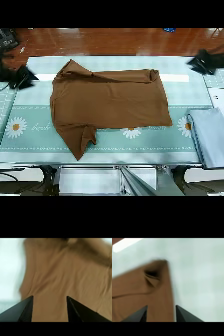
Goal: Fold the shirts.
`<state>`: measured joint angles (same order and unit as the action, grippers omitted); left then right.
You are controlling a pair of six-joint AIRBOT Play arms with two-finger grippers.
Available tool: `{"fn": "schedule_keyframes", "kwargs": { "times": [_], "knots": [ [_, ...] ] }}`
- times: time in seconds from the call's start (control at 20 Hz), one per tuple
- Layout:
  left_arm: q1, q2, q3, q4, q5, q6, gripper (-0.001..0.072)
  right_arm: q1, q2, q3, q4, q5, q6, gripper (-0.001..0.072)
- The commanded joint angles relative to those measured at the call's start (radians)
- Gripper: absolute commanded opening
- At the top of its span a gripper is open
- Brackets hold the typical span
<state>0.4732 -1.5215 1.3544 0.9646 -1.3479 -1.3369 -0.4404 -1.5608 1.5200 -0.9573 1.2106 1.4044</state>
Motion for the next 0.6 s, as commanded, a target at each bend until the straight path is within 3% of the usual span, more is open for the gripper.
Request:
{"fn": "schedule_keyframes", "kwargs": {
  "times": [0.0, 0.1, 0.25, 0.55],
  "knots": [
    [0.155, 0.183, -0.345, 0.006, -0.027, 0.060, 0.0505, -0.132, 0.222, -0.331, -0.126, -0.022, 0.006, 0.0407],
    [0.232, 0.306, -0.568, 0.004, 0.067, 0.069, 0.0505, -0.181, 0.365, -0.600, -0.034, -0.131, -0.046, 0.0407],
    [0.295, 0.355, -0.733, -0.015, 0.070, 0.073, 0.0505, -0.212, 0.501, -0.868, 0.116, -0.192, -0.150, 0.0407],
    [0.202, 0.335, -0.832, -0.144, 0.138, 0.109, 0.0505, -0.212, 0.522, -0.949, 0.168, -0.154, -0.186, 0.0407]
  ]
}}
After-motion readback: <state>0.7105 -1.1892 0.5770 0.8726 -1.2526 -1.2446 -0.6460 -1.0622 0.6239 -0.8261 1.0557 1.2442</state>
